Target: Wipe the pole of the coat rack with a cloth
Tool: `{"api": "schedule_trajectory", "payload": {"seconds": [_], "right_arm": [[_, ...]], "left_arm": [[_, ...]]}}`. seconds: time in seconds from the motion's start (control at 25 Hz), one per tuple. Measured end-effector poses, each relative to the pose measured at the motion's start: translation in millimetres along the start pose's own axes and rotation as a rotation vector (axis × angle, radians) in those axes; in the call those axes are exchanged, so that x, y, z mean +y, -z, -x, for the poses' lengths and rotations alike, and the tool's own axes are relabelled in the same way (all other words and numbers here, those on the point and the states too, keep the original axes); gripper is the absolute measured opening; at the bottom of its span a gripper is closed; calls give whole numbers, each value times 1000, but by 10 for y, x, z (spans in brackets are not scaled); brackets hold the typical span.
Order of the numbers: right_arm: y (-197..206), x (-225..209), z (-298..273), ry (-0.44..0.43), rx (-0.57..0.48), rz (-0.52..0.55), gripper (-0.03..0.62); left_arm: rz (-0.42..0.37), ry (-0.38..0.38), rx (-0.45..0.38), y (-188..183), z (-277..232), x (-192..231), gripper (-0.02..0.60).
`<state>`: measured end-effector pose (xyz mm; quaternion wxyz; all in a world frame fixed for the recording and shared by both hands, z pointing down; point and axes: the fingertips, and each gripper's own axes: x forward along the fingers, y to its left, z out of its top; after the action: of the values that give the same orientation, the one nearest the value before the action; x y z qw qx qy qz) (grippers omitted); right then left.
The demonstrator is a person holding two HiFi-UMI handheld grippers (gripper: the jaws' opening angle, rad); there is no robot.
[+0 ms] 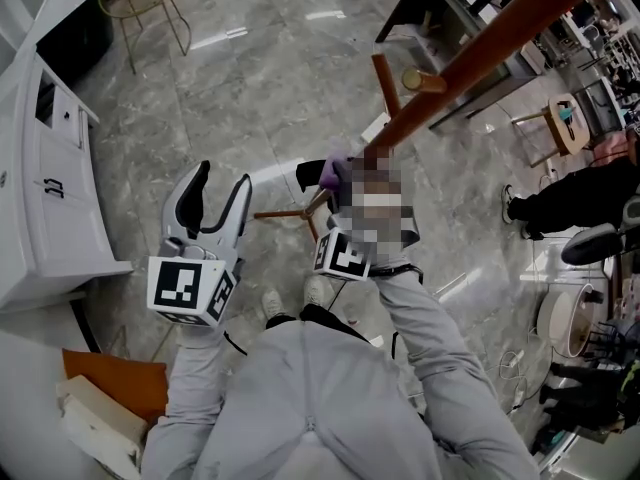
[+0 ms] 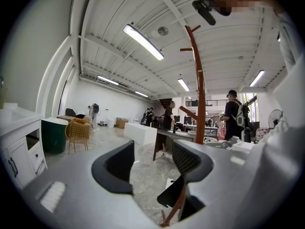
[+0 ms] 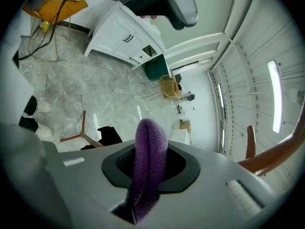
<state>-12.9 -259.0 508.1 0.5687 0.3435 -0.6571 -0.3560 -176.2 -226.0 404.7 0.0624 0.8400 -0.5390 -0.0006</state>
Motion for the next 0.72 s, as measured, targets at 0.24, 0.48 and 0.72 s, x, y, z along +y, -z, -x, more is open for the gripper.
{"api": "schedule_trajectory", "payload": {"seconds": [0.24, 0.48, 0.72], "right_arm": [[-245, -158, 467, 28, -119, -102, 69], [-290, -305, 1004, 12, -248, -380, 69], [70, -301, 1296, -51, -260, -746, 69]], "left_arm": [[3, 14, -1, -14, -58, -42, 267], [2, 37, -6, -36, -110, -167, 267], [-11, 64, -12, -85, -131, -295, 267]]}}
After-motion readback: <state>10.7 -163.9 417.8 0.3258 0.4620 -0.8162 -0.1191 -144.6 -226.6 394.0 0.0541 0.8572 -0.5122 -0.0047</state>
